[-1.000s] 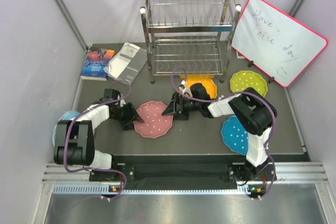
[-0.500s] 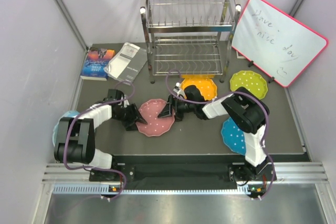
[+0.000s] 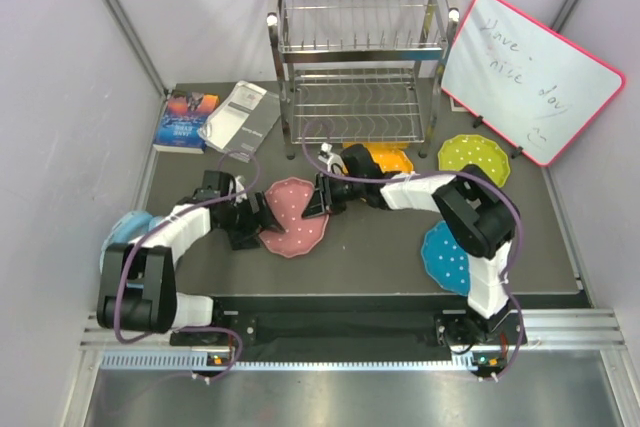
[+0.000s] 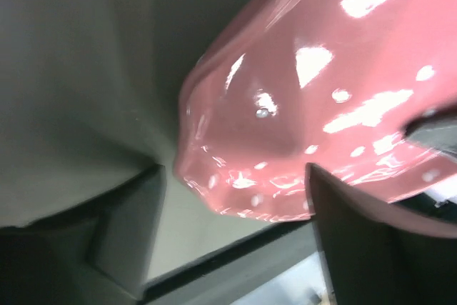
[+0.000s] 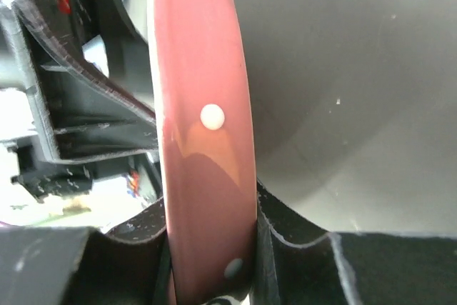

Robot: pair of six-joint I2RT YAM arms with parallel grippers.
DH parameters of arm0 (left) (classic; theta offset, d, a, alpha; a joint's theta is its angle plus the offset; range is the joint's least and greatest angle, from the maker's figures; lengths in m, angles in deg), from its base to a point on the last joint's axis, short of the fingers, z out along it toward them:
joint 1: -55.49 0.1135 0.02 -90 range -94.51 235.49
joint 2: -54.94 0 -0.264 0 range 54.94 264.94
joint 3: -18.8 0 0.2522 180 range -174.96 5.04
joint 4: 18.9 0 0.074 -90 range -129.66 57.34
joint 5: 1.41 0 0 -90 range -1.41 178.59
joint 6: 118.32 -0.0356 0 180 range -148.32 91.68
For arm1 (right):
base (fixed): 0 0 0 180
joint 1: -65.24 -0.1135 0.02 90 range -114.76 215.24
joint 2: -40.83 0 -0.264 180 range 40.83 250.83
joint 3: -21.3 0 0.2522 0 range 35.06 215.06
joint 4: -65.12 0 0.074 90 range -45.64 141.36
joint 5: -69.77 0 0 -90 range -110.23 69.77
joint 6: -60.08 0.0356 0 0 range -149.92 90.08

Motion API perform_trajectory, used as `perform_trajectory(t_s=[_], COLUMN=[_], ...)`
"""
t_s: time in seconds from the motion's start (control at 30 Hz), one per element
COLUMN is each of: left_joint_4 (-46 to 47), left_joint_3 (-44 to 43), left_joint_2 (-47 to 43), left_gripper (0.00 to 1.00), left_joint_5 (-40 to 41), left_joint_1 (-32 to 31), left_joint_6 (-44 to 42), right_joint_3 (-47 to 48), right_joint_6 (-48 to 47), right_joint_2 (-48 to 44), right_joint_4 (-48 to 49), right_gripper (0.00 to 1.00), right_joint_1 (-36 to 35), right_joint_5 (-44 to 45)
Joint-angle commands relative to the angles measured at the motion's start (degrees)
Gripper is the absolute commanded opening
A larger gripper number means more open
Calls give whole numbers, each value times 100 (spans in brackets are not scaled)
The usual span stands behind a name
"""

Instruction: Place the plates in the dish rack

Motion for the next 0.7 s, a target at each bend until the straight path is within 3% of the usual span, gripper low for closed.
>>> perform_trajectory(t_s=[0.0, 0.13, 0.3, 0.47, 0.53, 0.67], left_joint_4=[-177, -195, 95, 376, 499, 728], left_joint_3=[-428, -1017, -1808, -1932, -1906, -1905], left_joint_2=[-681, -1446, -1755, -1562, -1500, -1342], left_gripper=[99, 99, 99, 98, 97, 96], left_joint_5=[-83, -137, 178, 786, 847, 1173], left_joint_1=[84, 216, 216, 216, 216, 216], left_joint_6=[-1281, -1838, -2374, -2586, -2604, -2463], right_joint_3=[873, 1758, 3262, 6011, 7011, 7395], right_joint_6=[-1473, -2860, -3443, -3935, -3892, -4128], right_joint_2=[-1067, -1788, -1991, -1483, -1228, -1192], right_joint_4=[-1201, -2562, -3882, -4926, -4956, -3756], right_gripper=[0, 0, 0, 0, 0, 0], right_joint_1=[165, 560, 913, 1027, 1027, 992], right_joint_5=[-279, 107, 564, 1311, 2159, 3261])
